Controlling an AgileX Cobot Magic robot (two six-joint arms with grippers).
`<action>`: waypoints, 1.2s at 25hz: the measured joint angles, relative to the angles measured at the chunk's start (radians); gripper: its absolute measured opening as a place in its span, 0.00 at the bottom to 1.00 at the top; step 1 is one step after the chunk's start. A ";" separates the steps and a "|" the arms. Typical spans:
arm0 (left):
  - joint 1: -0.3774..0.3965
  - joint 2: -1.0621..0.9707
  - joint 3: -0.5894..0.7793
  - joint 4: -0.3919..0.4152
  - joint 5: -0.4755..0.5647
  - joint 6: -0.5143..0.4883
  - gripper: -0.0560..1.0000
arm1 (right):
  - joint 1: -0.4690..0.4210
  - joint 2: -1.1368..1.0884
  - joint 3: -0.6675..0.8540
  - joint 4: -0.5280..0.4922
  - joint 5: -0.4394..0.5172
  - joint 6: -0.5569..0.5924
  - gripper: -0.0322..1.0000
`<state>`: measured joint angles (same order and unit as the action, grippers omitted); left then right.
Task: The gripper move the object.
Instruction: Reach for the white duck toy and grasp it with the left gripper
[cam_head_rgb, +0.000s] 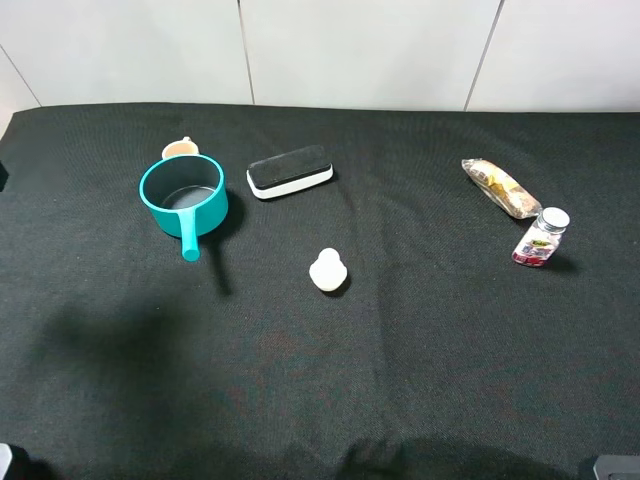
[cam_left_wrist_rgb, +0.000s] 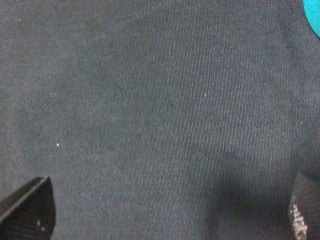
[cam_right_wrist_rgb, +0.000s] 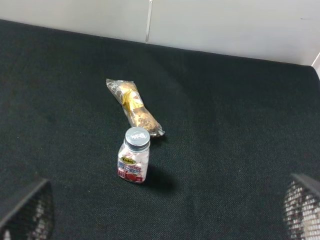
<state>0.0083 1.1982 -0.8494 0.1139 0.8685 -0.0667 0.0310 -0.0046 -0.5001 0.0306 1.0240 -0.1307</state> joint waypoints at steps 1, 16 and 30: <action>0.000 0.027 -0.012 0.000 0.000 0.000 0.99 | 0.000 0.000 0.000 0.000 0.000 0.000 0.70; 0.000 0.301 -0.235 -0.001 -0.025 0.003 0.99 | 0.000 0.000 0.000 0.000 0.000 0.000 0.70; -0.092 0.389 -0.258 -0.005 -0.084 0.004 0.99 | 0.000 0.000 0.000 0.002 0.000 0.000 0.70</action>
<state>-0.0836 1.5868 -1.1078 0.1091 0.7845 -0.0624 0.0310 -0.0046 -0.5001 0.0329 1.0240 -0.1307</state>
